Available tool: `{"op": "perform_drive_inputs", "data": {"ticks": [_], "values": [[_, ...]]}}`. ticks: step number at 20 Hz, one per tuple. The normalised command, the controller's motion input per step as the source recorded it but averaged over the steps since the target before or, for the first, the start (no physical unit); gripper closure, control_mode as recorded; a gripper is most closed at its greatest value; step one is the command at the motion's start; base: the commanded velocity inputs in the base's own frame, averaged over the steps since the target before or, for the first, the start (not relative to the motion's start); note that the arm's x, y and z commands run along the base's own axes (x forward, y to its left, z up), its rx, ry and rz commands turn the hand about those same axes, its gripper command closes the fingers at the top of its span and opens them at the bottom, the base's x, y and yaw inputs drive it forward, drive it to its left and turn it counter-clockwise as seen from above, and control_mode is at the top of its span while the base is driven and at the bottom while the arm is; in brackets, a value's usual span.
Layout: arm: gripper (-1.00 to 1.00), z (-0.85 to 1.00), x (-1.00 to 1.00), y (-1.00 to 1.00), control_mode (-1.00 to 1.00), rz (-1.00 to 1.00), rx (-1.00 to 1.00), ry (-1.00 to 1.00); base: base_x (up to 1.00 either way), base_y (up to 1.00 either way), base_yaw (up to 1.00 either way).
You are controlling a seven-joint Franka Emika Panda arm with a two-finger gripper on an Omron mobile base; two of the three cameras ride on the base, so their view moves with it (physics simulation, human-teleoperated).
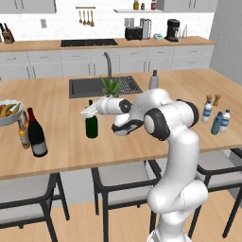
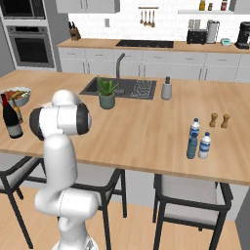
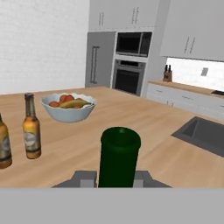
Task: Move the plastic bottles in the middle to the plastics group, and the glass bottles in the middle to the glass group.
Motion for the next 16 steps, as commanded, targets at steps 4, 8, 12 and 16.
{"op": "perform_drive_inputs", "data": {"ticks": [4, 8, 12, 16], "values": [[1.00, 0.09, 0.08, 0.61, -1.00, 0.02, 0.00, 0.00, 0.00, 0.00, 0.00], [1.00, 0.00, 0.19, 0.61, -1.00, 0.00, -0.01, 0.00, 0.00, 0.00, 0.00], [1.00, 0.00, 0.27, 0.58, -1.00, 0.00, -0.01, 0.00, 0.00, 0.00, 0.00], [1.00, 0.00, 0.23, 0.53, -1.00, 0.00, 0.00, 0.00, 0.00, 0.00, 0.00]]}}
